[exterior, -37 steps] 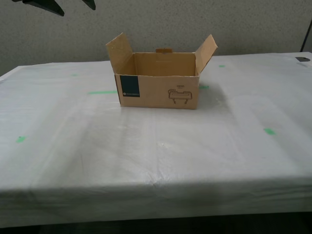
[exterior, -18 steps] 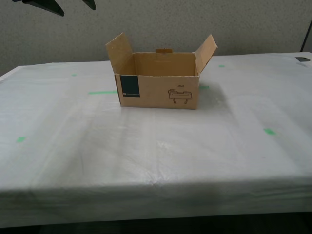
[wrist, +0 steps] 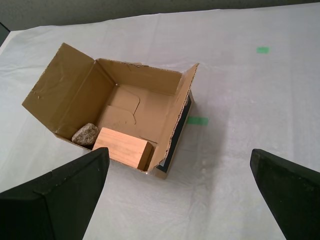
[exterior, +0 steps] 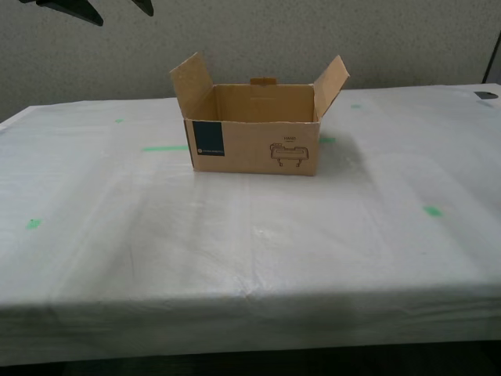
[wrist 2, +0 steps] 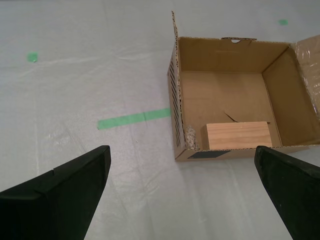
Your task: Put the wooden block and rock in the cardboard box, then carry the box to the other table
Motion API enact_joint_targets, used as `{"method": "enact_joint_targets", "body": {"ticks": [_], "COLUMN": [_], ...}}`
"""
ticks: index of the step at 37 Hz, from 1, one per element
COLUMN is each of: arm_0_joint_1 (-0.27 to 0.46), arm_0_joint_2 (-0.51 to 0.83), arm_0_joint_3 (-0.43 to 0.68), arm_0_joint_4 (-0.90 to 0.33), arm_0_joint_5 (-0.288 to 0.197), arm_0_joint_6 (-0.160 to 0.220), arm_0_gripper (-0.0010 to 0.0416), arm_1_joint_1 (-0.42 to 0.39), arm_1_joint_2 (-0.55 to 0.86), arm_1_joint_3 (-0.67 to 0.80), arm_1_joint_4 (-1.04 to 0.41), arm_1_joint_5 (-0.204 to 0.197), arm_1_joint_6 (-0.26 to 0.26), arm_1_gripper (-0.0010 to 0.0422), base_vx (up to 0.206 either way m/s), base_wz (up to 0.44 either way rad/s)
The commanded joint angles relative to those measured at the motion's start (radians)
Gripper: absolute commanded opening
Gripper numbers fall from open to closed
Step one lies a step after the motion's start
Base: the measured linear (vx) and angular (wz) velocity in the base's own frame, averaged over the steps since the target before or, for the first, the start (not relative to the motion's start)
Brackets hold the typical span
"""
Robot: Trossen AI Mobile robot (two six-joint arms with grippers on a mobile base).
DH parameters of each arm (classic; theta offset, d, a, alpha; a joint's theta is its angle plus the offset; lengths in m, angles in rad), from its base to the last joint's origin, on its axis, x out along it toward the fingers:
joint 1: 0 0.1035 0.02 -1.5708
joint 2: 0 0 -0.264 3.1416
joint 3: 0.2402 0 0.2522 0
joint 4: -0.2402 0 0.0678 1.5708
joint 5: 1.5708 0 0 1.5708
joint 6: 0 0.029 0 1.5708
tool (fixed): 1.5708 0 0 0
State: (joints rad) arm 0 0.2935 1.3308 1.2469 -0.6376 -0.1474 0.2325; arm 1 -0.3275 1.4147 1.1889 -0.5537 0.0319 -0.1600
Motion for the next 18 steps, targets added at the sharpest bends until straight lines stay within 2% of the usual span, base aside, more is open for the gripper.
{"method": "enact_joint_targets", "body": {"ticks": [1, 18], "arm_0_joint_1": [0.0, 0.0], "arm_0_joint_2": [-0.001, -0.001], "arm_0_joint_3": [0.0, 0.0], "arm_0_joint_4": [0.002, 0.002], "arm_0_joint_5": [0.005, 0.005], "arm_0_joint_6": [0.004, 0.004], "arm_0_gripper": [0.0394, 0.0394], "arm_1_joint_1": [0.0, 0.0], "arm_1_joint_2": [0.0, 0.0], "arm_1_joint_3": [0.0, 0.0], "arm_1_joint_4": [0.002, 0.002], "arm_1_joint_5": [0.003, 0.003], "arm_1_joint_6": [0.003, 0.003], "arm_1_gripper": [0.0394, 0.0394], "base_vx": [0.0, 0.0], "base_wz": [0.0, 0.0]}}
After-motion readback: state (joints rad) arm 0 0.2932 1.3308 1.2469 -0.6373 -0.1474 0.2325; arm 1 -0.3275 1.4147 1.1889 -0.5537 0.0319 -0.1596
